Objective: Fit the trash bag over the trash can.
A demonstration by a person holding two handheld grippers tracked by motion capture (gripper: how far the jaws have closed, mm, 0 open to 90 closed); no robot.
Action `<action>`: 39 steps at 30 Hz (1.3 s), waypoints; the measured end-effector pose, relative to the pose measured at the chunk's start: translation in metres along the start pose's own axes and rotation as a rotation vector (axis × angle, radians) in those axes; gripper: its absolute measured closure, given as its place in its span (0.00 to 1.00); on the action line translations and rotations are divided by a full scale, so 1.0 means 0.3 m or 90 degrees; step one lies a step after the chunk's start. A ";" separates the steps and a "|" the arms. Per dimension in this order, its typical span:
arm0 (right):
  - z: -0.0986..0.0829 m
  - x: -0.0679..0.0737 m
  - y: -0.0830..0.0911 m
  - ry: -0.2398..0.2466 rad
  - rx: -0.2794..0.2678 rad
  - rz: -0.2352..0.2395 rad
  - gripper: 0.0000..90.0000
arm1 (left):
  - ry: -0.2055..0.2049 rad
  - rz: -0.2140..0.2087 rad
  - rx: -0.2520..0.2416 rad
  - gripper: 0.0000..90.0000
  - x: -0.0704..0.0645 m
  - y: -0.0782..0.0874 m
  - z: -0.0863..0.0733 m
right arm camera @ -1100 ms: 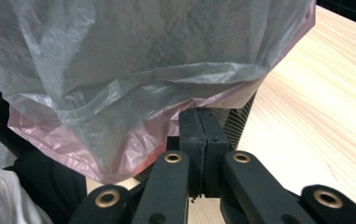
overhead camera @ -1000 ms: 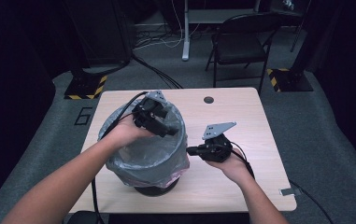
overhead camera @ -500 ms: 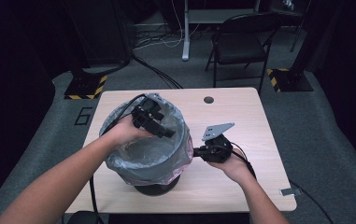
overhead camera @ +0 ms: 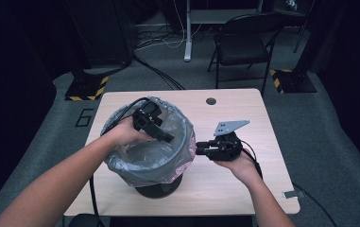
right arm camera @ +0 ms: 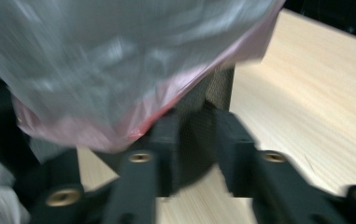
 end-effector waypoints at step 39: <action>-0.015 0.017 -0.070 0.048 0.081 -0.062 1.00 | -0.033 0.014 0.015 0.20 -0.010 0.013 0.015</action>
Point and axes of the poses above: each handheld gripper's, and its own axes: y roughly backward along the jaws, z roughly out of its top, x roughly to its left, the point moved 9 cm from there along -y, roughly forward along the jaws, and after that the axes turned 9 degrees about -z, right-handed, at the moved point
